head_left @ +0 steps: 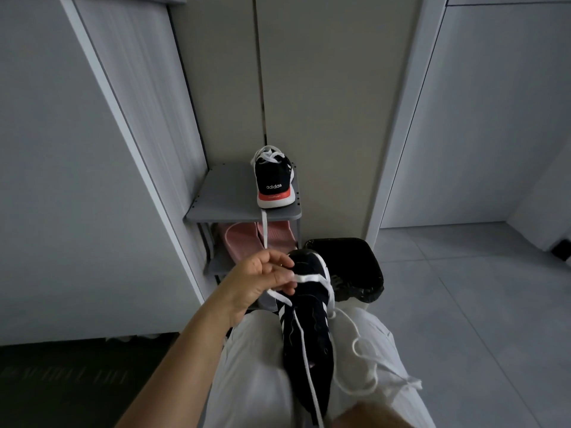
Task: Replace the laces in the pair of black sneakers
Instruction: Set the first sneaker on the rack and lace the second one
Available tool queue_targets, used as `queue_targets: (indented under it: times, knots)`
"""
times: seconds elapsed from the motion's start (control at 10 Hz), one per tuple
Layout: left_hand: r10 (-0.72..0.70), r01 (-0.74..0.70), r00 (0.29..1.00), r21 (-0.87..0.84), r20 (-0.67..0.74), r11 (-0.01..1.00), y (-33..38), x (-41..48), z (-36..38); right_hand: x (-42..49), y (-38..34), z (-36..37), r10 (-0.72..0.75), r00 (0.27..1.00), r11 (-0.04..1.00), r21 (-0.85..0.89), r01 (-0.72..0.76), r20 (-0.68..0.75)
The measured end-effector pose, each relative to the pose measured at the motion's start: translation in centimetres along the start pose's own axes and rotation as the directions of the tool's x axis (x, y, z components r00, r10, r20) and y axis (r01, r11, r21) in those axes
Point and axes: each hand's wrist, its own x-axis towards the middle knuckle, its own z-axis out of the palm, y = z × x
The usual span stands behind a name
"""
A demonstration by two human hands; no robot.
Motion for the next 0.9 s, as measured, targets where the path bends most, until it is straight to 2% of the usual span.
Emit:
queue_targets:
  times: [0.1, 0.2, 0.3, 0.4, 0.5, 0.6, 0.7, 0.8, 0.9]
  knots:
    - [0.0, 0.0, 1.0, 0.015, 0.006, 1.0, -0.2, -0.4, -0.3, 1.2, -1.2, -1.2, -0.002, 0.993, 1.0, -0.002, 0.003, 0.121]
    - [0.05, -0.05, 0.999, -0.01, 0.003, 0.999, 0.2, -0.4, -0.3, 4.2, -2.0, -0.4, 0.041, 0.999, 0.998, 0.054, -0.041, 0.002]
    - [0.077, -0.078, 0.997, -0.074, -0.011, 0.994, 0.6, -0.3, -0.2, 5.9, -3.1, 0.7, 0.047, 0.999, 0.999, 0.019, -0.047, 0.006]
    - [0.097, -0.102, 0.995, -0.18, -0.038, 0.978, 1.0, -0.1, -0.2, 6.7, -3.6, 1.5, 0.08, 0.996, 0.993, 0.084, -0.083, 0.044]
    - [0.092, -0.098, 0.995, -0.235, -0.039, 0.967, 0.8, 0.0, -0.2, 6.3, -2.5, 0.8, 0.064, 0.983, 0.948, 0.298, -0.114, 0.171]
    - [0.055, -0.057, 0.998, -0.23, -0.012, 0.972, 0.3, 0.0, 0.1, 4.0, -1.1, 0.2, -0.021, 0.992, 0.981, 0.196, -0.003, 0.122]
    - [-0.009, 0.012, 0.999, -0.082, 0.035, 0.997, -1.1, -0.4, 0.5, 1.7, 0.1, 1.2, -0.22, 0.975, 0.949, -0.223, 0.223, 0.039]
    - [-0.039, 0.037, 0.999, 0.052, 0.035, 0.998, -2.2, -0.8, 0.7, 1.7, 1.0, 0.9, -0.104, 0.989, 0.994, -0.004, 0.105, 0.102]
    - [-0.011, 0.01, 1.0, 0.054, 0.011, 0.998, -1.9, -0.7, 0.9, 4.6, 1.1, -1.9, -0.049, 0.954, 0.989, 0.122, 0.089, -0.297]
